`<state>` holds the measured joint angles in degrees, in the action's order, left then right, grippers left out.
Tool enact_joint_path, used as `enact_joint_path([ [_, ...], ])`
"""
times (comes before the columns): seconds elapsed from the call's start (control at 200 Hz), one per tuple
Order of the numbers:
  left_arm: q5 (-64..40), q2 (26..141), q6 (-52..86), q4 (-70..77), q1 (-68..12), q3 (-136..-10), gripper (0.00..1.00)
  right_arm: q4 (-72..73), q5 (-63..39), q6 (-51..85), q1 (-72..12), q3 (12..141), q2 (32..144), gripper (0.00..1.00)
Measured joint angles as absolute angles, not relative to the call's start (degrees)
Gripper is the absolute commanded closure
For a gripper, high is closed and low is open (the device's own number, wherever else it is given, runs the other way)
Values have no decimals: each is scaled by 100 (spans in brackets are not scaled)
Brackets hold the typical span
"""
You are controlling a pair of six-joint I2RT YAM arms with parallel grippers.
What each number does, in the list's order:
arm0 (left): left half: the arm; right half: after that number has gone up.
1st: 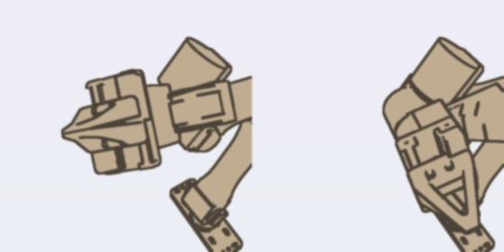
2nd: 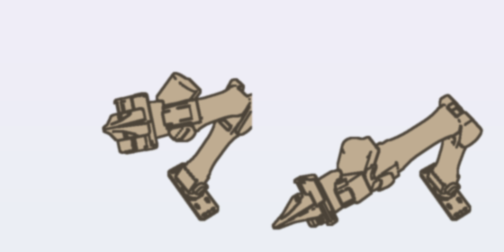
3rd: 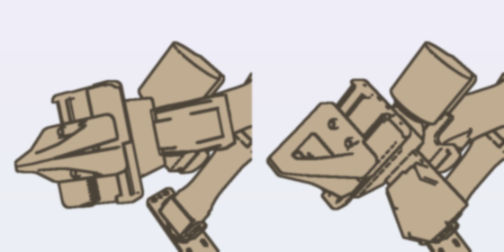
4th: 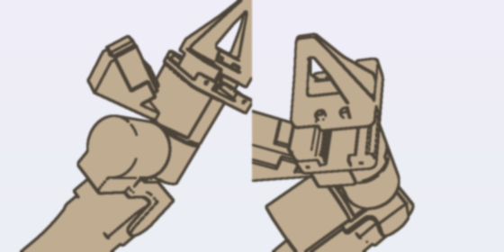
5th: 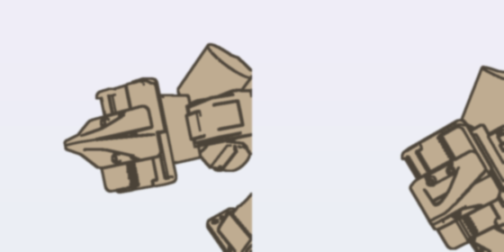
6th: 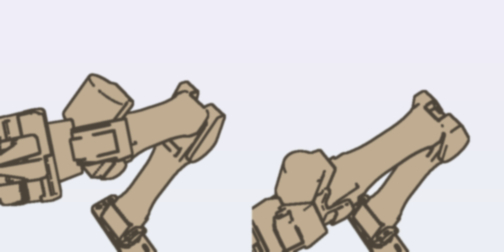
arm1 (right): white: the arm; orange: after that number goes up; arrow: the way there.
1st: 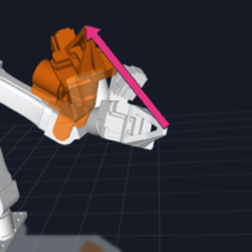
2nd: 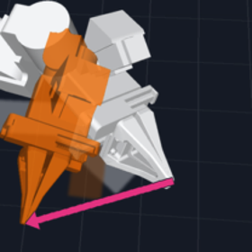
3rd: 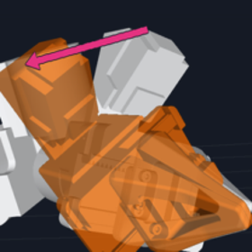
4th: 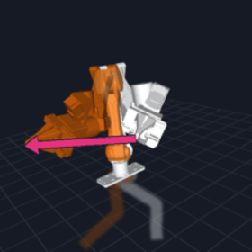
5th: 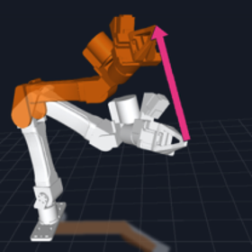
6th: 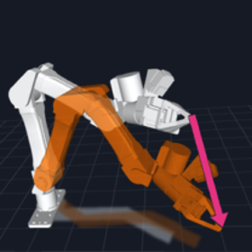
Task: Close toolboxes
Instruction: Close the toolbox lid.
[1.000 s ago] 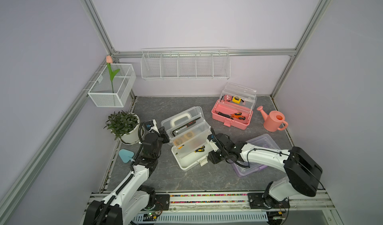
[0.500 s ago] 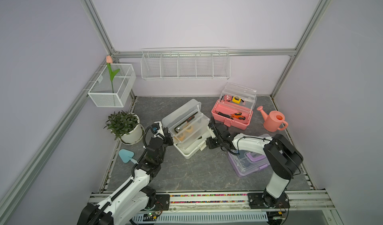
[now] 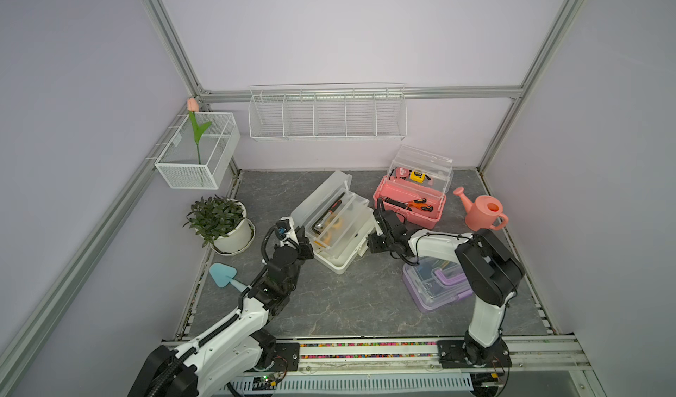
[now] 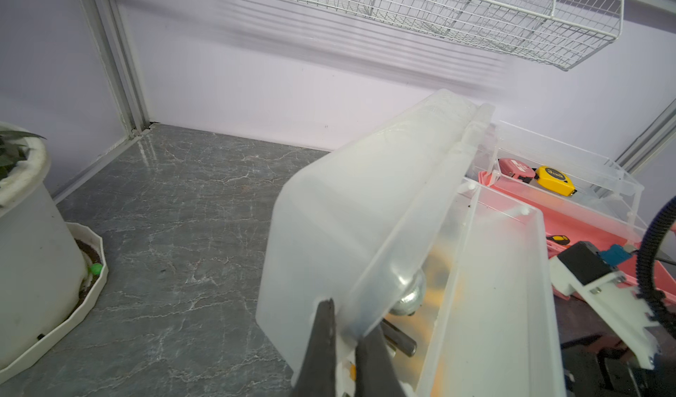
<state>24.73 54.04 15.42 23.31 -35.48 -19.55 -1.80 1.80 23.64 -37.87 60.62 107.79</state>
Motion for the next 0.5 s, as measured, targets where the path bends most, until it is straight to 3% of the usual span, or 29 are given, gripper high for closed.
enact_joint_path([
  [0.185, 2670, 5927, 1387, 2198, -3903, -2355, 99, -183, 303, 2362, -3693, 6241, 10914, 49],
  [0.33, 1072, 6460, 1750, 1944, -4727, -2565, 92, 145, -119, 2381, -3868, 6420, 11039, 46],
  [0.5, 392, 6626, 1949, 1763, -4803, -2624, 88, 307, -421, 2381, -3999, 6436, 11041, 45],
])
